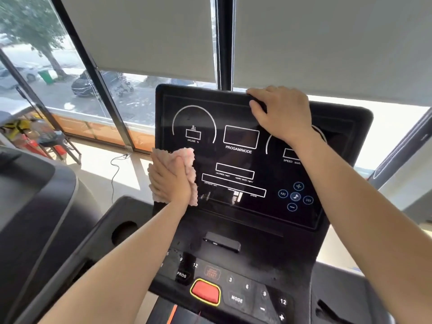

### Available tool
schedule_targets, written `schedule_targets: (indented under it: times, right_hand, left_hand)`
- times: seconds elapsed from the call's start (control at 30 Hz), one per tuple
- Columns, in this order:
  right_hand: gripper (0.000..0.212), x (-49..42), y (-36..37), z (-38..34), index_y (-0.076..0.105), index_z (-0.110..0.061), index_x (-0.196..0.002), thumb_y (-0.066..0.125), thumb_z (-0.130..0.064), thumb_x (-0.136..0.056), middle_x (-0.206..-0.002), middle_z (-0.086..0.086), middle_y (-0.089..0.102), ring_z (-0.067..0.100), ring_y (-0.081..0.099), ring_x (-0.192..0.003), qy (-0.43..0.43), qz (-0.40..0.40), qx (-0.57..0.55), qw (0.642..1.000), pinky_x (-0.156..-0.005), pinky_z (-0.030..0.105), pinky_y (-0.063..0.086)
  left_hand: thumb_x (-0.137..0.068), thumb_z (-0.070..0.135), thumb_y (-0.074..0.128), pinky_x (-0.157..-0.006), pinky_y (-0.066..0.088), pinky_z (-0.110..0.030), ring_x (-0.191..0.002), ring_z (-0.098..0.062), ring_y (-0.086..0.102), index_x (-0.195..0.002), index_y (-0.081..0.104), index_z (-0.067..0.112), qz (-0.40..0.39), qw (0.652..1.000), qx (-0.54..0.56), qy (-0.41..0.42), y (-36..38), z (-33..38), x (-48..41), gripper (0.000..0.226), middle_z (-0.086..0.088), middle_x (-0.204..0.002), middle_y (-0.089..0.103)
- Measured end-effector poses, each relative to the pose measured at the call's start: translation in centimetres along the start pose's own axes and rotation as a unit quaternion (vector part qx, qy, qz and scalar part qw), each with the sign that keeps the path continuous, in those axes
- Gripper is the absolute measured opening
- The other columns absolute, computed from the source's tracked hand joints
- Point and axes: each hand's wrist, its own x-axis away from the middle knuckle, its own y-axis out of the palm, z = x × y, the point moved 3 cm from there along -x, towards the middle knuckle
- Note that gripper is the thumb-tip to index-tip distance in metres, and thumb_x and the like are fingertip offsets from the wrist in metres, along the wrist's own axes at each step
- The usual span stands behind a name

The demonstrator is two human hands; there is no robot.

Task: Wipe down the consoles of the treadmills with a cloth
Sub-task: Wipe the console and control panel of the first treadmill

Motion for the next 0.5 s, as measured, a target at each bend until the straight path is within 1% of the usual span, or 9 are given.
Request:
schedule_targets:
  times: [0.1, 0.23, 0.33, 0.4, 0.43, 0.5]
  right_hand:
    - [0.043, -0.1, 0.3, 0.3, 0.059, -0.031, -0.139, 0.036, -0.043, -0.105, -0.112, 0.005, 0.074, 0.035, 0.067, -0.098, -0.010, 0.000, 0.002, 1.000, -0.081, 0.042, 0.048]
    - [0.045, 0.0, 0.3, 0.4, 0.056, -0.030, -0.142, 0.034, -0.044, -0.106, -0.112, 0.007, 0.073, 0.036, 0.067, -0.098, -0.023, 0.002, 0.010, 1.000, -0.082, 0.044, 0.048]
    - [0.044, -0.1, 0.3, 0.5, 0.054, -0.029, -0.143, 0.035, -0.043, -0.106, -0.111, 0.009, 0.073, 0.037, 0.066, -0.097, -0.031, -0.001, 0.014, 0.999, -0.082, 0.045, 0.046]
    - [0.045, -0.1, 0.3, 0.6, 0.051, -0.028, -0.145, 0.035, -0.042, -0.106, -0.112, 0.011, 0.072, 0.039, 0.065, -0.097, -0.039, -0.011, 0.019, 0.999, -0.082, 0.046, 0.045]
    - [0.045, -0.1, 0.3, 0.7, 0.049, -0.027, -0.146, 0.035, -0.042, -0.106, -0.115, 0.012, 0.071, 0.040, 0.064, -0.098, -0.044, -0.018, 0.023, 0.999, -0.082, 0.046, 0.045]
    - [0.048, 0.1, 0.2, 0.9, 0.044, -0.024, -0.149, 0.035, -0.042, -0.106, -0.126, 0.013, 0.067, 0.041, 0.062, -0.105, -0.057, -0.035, 0.042, 0.997, -0.085, 0.049, 0.044]
  left_hand:
    - [-0.091, 0.071, 0.014, -0.127, 0.012, -0.051, -0.157, -0.033, 0.013, -0.163, 0.010, 0.020, -0.018, 1.000, 0.007, -0.002, 0.6, -2.4, 2.2, 0.089, -0.018, -0.168, 0.016]
    - [-0.090, 0.067, 0.003, -0.128, -0.002, -0.047, -0.158, -0.033, -0.006, -0.161, -0.008, 0.008, -0.069, 0.998, 0.016, -0.001, 1.1, -4.0, 4.9, 0.093, -0.019, -0.170, -0.008]
    - [-0.101, 0.053, 0.006, -0.128, -0.006, -0.044, -0.158, -0.034, -0.008, -0.159, -0.011, 0.001, -0.092, 0.996, -0.017, 0.004, 1.3, -4.6, 6.8, 0.080, -0.021, -0.169, -0.012]
    - [-0.106, 0.044, 0.012, -0.128, -0.007, -0.042, -0.157, -0.035, -0.009, -0.158, -0.012, -0.001, -0.108, 0.994, -0.014, -0.003, 1.4, -4.8, 7.8, 0.073, -0.022, -0.168, -0.014]
    - [-0.108, 0.042, 0.014, -0.128, -0.009, -0.041, -0.157, -0.034, -0.010, -0.158, -0.013, -0.002, -0.116, 0.993, -0.007, -0.007, 1.5, -4.9, 8.3, 0.072, -0.023, -0.168, -0.015]
    - [-0.106, 0.045, 0.012, -0.127, -0.010, -0.041, -0.157, -0.034, -0.011, -0.157, -0.013, -0.003, -0.127, 0.992, 0.010, -0.007, 1.7, -4.8, 9.2, 0.075, -0.024, -0.167, -0.016]
